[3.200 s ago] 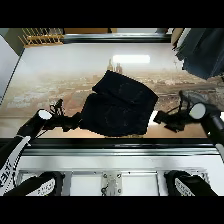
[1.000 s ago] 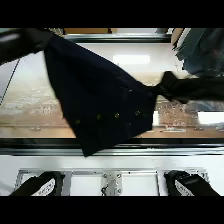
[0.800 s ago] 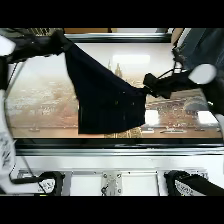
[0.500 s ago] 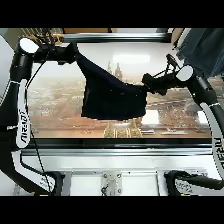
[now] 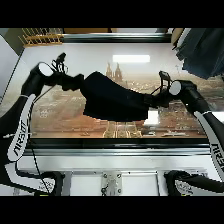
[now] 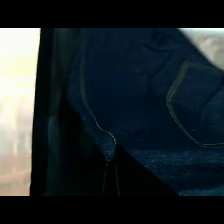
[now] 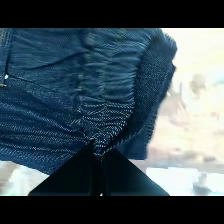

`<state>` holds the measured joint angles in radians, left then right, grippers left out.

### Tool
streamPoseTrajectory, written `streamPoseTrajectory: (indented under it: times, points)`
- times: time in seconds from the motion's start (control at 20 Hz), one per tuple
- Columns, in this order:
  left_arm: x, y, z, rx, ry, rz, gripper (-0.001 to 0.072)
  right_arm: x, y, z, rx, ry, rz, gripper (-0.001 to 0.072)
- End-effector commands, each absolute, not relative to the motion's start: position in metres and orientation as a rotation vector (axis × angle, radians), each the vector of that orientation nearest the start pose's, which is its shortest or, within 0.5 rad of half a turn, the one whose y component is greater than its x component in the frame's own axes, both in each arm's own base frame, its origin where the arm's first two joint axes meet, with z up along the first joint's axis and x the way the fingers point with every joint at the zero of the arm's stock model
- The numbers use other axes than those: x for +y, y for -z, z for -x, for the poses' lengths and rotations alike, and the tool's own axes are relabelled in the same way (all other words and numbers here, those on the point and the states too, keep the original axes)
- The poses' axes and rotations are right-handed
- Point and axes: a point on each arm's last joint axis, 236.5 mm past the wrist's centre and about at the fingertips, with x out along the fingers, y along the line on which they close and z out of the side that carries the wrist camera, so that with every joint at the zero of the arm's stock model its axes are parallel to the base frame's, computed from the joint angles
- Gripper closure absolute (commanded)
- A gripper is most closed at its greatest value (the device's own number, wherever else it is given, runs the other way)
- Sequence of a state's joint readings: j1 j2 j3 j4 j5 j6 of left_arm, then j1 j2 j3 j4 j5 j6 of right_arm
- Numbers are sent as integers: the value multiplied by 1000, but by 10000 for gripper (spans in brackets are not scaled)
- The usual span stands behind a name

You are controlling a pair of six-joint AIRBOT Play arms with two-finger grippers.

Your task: Fold the clothes and pants, and hang the long-sleeved shirts on hangers.

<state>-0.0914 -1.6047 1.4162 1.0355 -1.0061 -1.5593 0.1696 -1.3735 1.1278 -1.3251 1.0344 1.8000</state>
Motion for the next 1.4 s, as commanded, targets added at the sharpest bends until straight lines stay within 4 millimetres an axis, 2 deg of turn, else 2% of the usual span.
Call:
streamPoseTrajectory:
  times: [0.0, 0.15, 0.35, 0.4, 0.45, 0.5, 0.55, 0.6, 0.7, 0.75, 0.85, 0.9, 0.95, 1.0, 1.05, 1.2, 1.35]
  points:
    - [-142, 66, -441, 1245, 231, 456, 700, 120, 64, -362, 1371, -79, -304, 687]
    - [-137, 87, -434, 1243, 194, 472, 700, 128, 71, -359, 1362, -93, -296, 683]
    - [-139, 92, -423, 1283, 198, 472, 700, 136, 70, -357, 1368, -107, -307, 676]
    - [-140, 92, -419, 1301, 206, 468, 692, 136, 69, -357, 1367, -109, -318, 650]
    - [-141, 89, -418, 1302, 212, 465, 487, 138, 64, -358, 1359, -113, -340, 384]
    - [-140, 79, -420, 1281, 217, 463, 225, 139, 54, -362, 1339, -118, -369, 97]
    - [-136, 64, -424, 1242, 220, 465, 196, 137, 37, -365, 1310, -135, -391, 40]
    - [-130, 44, -428, 1195, 220, 470, 196, 132, 17, -369, 1276, -147, -399, 40]
    - [-119, 6, -429, 1118, 223, 478, 196, 107, -24, -372, 1193, -144, -405, 23]
    - [-114, -7, -425, 1093, 223, 481, 196, 88, -37, -370, 1165, -117, -423, 22]
    - [-111, -22, -413, 1067, 227, 481, 196, 54, -42, -359, 1182, -72, -440, -6]
    - [-112, -25, -407, 1062, 231, 481, 197, 45, -37, -355, 1203, -70, -470, -8]
    - [-116, -25, -399, 1061, 240, 475, 283, 43, -29, -353, 1215, -85, -513, -8]
    - [-120, -23, -393, 1059, 248, 468, 515, 45, -18, -352, 1222, -105, -563, -8]
    - [-126, -21, -388, 1057, 257, 460, 704, 51, -5, -353, 1227, -129, -625, -8]
    - [-148, -17, -374, 1057, 302, 431, 700, 73, 41, -356, 1253, -207, -710, -8]
    - [-165, -12, -364, 1080, 342, 406, 700, 96, 63, -371, 1239, -319, -802, -8]
